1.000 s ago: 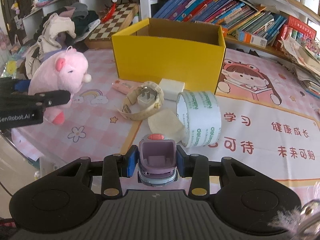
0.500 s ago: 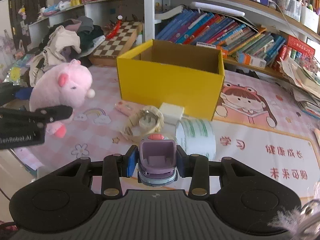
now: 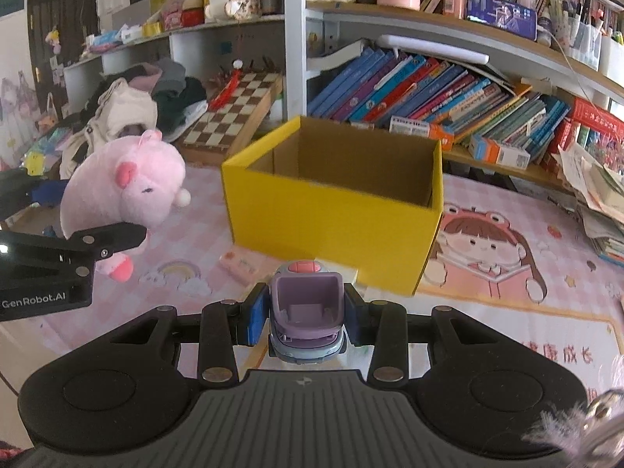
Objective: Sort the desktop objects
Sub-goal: 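Lift the pig with the left gripper while the right gripper carries the car toward the yellow box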
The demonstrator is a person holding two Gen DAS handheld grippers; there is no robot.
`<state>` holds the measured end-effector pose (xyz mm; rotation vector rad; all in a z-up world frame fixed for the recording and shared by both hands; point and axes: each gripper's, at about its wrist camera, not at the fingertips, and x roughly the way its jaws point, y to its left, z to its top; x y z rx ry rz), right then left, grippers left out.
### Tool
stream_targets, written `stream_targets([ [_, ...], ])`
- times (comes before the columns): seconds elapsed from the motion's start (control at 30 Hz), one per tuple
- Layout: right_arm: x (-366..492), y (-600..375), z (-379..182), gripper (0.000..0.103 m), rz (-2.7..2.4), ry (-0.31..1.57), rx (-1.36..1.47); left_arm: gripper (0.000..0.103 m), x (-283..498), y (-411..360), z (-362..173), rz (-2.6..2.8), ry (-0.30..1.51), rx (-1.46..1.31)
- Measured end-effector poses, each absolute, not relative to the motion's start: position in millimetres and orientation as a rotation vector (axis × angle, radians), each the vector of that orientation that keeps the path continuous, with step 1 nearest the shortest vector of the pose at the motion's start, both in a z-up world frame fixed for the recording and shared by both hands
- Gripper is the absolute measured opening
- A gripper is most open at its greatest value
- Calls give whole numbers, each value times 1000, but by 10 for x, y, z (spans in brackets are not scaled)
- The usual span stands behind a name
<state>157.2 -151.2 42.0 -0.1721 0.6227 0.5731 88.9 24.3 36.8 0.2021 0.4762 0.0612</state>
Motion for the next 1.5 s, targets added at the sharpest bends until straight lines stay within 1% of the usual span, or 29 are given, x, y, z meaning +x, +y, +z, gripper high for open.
stream_targets([
  [0.57, 2230, -1565, 616, 37, 632, 573, -170, 69, 1368, 97, 533, 93, 451, 258],
  [0.93, 2781, -1602, 764, 37, 673, 536, -264, 69, 1899, -29, 610, 27, 460, 371],
  [1.3, 3366, -1447, 746, 37, 717, 532, -344, 69, 2462, -66, 614, 10, 499, 453],
  [1.5, 3627, -1320, 634, 37, 753, 553, -418, 70, 2702, -73, 501, 2, 545, 489],
])
